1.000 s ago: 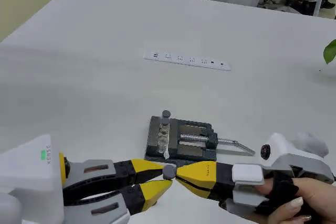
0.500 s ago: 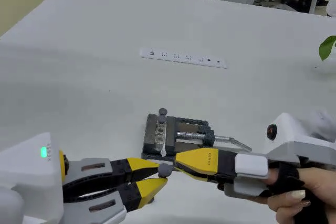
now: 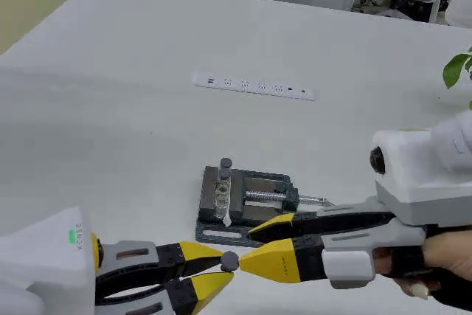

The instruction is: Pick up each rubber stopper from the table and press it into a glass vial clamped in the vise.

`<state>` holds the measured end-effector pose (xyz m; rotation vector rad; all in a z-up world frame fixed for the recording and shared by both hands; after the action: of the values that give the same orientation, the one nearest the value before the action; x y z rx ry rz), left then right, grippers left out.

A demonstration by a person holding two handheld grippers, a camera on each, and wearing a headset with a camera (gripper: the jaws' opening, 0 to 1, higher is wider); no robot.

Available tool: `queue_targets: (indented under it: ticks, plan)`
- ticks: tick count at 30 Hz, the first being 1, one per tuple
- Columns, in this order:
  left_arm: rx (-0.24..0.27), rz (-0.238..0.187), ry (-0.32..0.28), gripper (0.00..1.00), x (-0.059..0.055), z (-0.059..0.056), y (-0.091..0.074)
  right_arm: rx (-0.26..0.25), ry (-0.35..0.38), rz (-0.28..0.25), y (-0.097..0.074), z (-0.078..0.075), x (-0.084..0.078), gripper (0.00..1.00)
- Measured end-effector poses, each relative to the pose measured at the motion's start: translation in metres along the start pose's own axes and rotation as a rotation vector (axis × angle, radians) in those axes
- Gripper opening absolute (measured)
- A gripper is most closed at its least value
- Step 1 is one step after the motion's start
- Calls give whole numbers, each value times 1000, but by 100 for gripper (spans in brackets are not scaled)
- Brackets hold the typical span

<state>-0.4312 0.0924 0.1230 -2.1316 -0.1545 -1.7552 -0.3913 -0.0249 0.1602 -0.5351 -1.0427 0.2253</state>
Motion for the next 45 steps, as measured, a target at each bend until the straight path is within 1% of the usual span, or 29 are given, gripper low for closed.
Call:
queue_targets:
  ticks: [1,2,3,5,6,8,10,12,13,15,16,18,20,23,26,30,33,40,45]
  plan:
    - [-2,7,3,5,0,1,0,-16,-63,31,0,0,1,26]
    - [-3,12,5,5,0,1,1,-32,-95,42,0,0,3,26]
    - [-6,21,11,5,0,2,1,-42,-150,55,0,0,5,26]
    - [-9,27,13,5,0,3,2,-36,-207,68,0,2,8,26]
    - [-11,32,15,5,1,4,3,-51,-272,83,0,1,9,25]
    - [-10,39,19,5,1,5,4,-68,-348,117,0,0,10,25]
    - [-12,42,23,5,1,5,5,-68,-397,130,1,1,12,24]
    - [-17,50,30,5,1,5,6,-66,-441,160,2,2,11,23]
    - [-20,54,32,5,1,4,7,-62,-479,179,3,2,10,22]
    - [-24,58,35,5,0,4,8,-83,-532,210,5,0,9,20]
    - [-27,62,35,5,0,4,9,-83,-564,242,6,0,7,20]
    - [-30,70,37,5,-1,3,10,-76,-598,259,9,2,5,20]
    - [-32,77,41,5,-2,3,11,-56,-624,273,11,3,3,20]
    - [-35,83,41,5,-4,3,11,-64,-656,312,16,2,-1,17]
    - [-33,91,44,5,-4,2,12,-65,-668,323,19,3,-2,16]
    - [-33,94,43,5,-5,2,12,-64,-686,332,20,3,-3,13]
    - [-35,98,44,5,-5,1,12,-68,-707,349,20,2,-5,11]
    - [-40,103,46,5,-6,0,13,-66,-715,364,19,1,-6,9]
    - [-47,114,49,5,-7,-1,14,-58,-727,380,20,3,-7,8]
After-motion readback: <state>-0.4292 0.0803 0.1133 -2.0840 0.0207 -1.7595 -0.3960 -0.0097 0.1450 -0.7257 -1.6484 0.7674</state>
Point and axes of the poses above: the centre of the closed fingertips' face, and the gripper's own axes: y roughly forward along the fingers, z roughly to its left, x roughly out of its top, the point moved 7 cm from there along -y, roughly backward along the fingers, and after that the axes turned 12 degrees about -x, right-handed, at the moved point
